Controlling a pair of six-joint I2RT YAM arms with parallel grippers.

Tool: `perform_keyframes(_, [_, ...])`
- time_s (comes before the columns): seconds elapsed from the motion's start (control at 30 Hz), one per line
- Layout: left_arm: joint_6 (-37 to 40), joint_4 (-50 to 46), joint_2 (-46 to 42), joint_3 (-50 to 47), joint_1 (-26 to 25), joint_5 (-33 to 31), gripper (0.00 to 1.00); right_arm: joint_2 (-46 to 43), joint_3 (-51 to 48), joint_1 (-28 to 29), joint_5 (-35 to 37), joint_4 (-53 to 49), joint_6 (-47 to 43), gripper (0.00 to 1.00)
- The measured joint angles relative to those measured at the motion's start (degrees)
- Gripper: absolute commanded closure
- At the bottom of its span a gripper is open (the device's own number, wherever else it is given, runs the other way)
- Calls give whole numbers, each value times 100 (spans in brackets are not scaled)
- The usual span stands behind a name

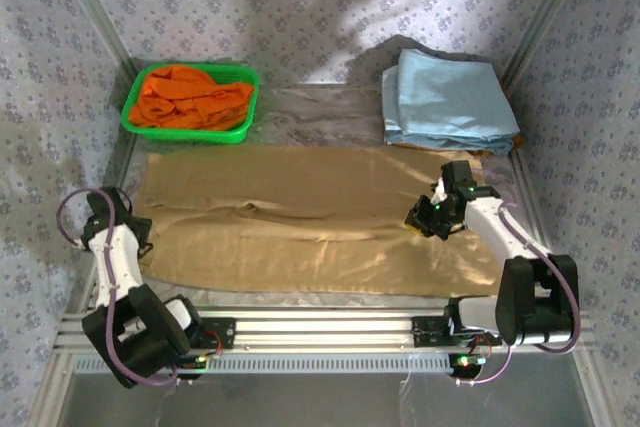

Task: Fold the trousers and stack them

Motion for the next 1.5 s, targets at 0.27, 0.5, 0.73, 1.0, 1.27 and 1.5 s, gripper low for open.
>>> perform_keyframes(0.27, [-238,328,238,-614,55,188,14,-334,0,22,2,-181,0,82])
perform_keyframes(0.5, [-308,807,398,-994,61,284,26,-544,0,66,4,-302,22,82])
perform_keyframes(0.73, [-330,796,264,-1104,85,146,50,-800,0,68,11,-564,79,80])
perform_keyframes(1.0, [-262,874,-96,-1241,96,315,89,-1827,-48,68,229,-1141,540,69])
perform_keyframes(1.27, [-164,918,-632,-1266,98,793,100,-3467,-671,254,374,-1652,1825,71])
perform_keyframes(1.5, [-98,820,-1272,-1252,98,1097,100,-4288,-1154,1145,868,-1963,3292,76])
